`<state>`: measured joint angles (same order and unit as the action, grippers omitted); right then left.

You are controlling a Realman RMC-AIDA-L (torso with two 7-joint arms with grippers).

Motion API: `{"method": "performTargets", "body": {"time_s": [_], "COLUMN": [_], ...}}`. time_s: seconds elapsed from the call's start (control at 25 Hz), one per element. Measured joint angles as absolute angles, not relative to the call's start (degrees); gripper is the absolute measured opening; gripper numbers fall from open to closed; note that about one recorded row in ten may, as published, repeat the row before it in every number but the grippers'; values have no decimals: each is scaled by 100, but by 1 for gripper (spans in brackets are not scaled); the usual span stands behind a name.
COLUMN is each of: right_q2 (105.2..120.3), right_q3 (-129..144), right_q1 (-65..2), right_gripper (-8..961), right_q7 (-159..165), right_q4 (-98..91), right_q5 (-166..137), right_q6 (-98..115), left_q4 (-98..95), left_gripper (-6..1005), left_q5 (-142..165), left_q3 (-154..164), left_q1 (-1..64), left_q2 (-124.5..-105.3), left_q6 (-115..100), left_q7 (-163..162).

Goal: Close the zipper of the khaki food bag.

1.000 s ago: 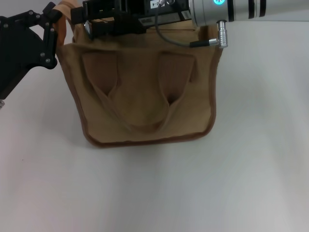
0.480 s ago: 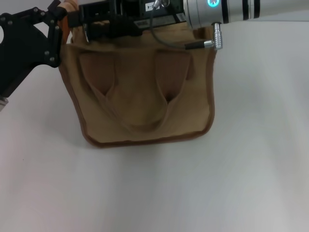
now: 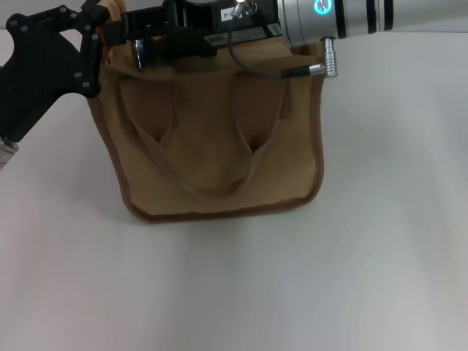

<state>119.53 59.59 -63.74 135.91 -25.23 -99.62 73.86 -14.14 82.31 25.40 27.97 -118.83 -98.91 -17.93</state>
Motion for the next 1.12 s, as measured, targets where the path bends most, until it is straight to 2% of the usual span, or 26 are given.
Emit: {"method": "performTargets", "body": {"time_s": [0.72,0.96,1.12], "right_q2": [11953,11953,11955], "right_q3": [5960,5979,6025], "right_q1": [-6329,-6361,-6383], "right_gripper": [689,496,452], "right_q7": [13533,13499,13499], "right_q4": [-2550,-2548,-2549], "right_q5": [-10004,-9985,-9977], "right_q6": [7355,7351,7294], "left_q4": [-1416,-1415,-1415], "left_gripper": [4,4,5], "left_q5": [8173,8172,8172], "left_q3": [2507,2526,2539], "left_q1": [2736,2733,2733], "left_q2": [-11879,-11882,-11883], "left_q6": [-9932,-9940,-9949], "left_q7": [-1793,-1784,-1785]}}
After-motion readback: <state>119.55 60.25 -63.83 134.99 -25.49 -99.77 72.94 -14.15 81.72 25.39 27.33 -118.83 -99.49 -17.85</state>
